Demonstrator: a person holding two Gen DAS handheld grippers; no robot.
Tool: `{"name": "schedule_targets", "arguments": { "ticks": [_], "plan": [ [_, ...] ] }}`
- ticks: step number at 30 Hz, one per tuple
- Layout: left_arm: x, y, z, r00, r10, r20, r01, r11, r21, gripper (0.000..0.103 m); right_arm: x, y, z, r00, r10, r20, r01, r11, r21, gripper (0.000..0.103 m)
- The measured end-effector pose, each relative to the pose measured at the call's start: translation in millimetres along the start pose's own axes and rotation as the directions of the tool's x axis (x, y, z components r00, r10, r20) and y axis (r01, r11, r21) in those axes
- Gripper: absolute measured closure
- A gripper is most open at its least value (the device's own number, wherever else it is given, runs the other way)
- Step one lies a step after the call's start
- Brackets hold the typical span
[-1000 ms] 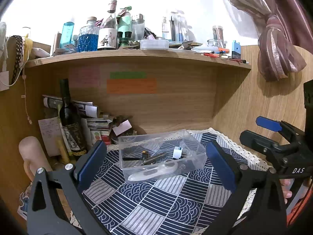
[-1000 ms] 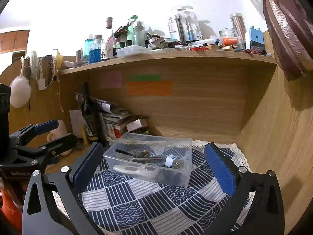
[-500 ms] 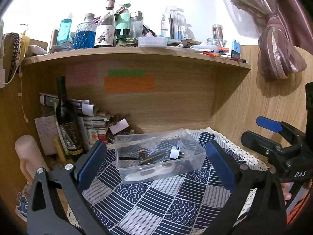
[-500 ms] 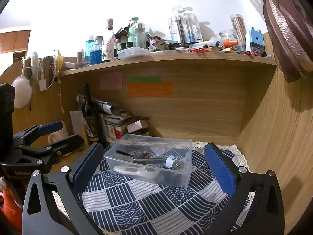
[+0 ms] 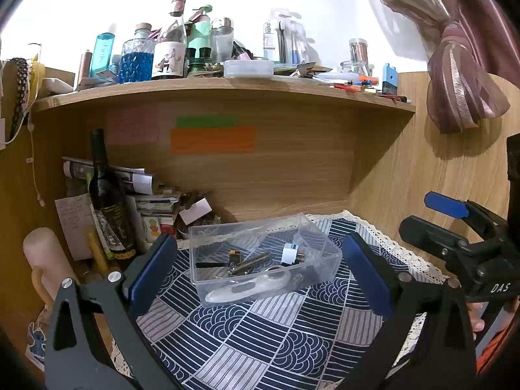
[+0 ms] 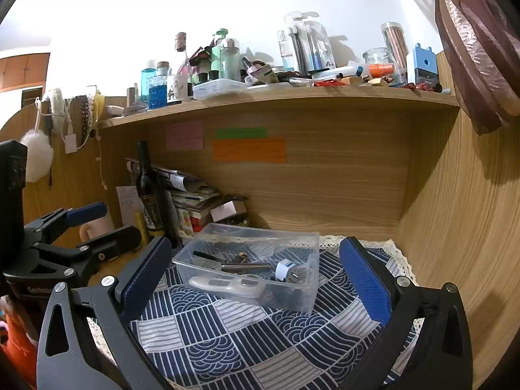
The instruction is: Organize rigid objects
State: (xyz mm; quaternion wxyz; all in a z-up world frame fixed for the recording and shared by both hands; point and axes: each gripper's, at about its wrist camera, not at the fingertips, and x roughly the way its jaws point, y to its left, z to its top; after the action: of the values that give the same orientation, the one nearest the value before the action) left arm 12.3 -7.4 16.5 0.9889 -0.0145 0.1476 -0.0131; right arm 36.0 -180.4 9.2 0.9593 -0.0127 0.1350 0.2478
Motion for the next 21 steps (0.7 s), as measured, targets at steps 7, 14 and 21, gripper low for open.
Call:
{"name": "schedule_targets", "arguments": {
  "ticks": [7,14,21],
  "plan": [
    [3,0,0,1.0,-0.005,-0.01,0.005,1.0,0.002,0.0,2,-2,-1,1.0,-0.003,-0.004,0.003,1.0,0.01,0.0],
    [8,-1,-1,1.0,-0.018,-0.024,0.019,1.0,0.01,0.0,4,-6,-2,1.0,-0.003,-0.01,0.003,1.0,0.02,0.0],
    [14,1,-3,0.999,-0.035,-0.041,0.034,0.999,-0.006,0.0,9,-8,-5,1.0,-0.004,-0.027,0.005,0.999,0.035,0.0]
  ]
}}
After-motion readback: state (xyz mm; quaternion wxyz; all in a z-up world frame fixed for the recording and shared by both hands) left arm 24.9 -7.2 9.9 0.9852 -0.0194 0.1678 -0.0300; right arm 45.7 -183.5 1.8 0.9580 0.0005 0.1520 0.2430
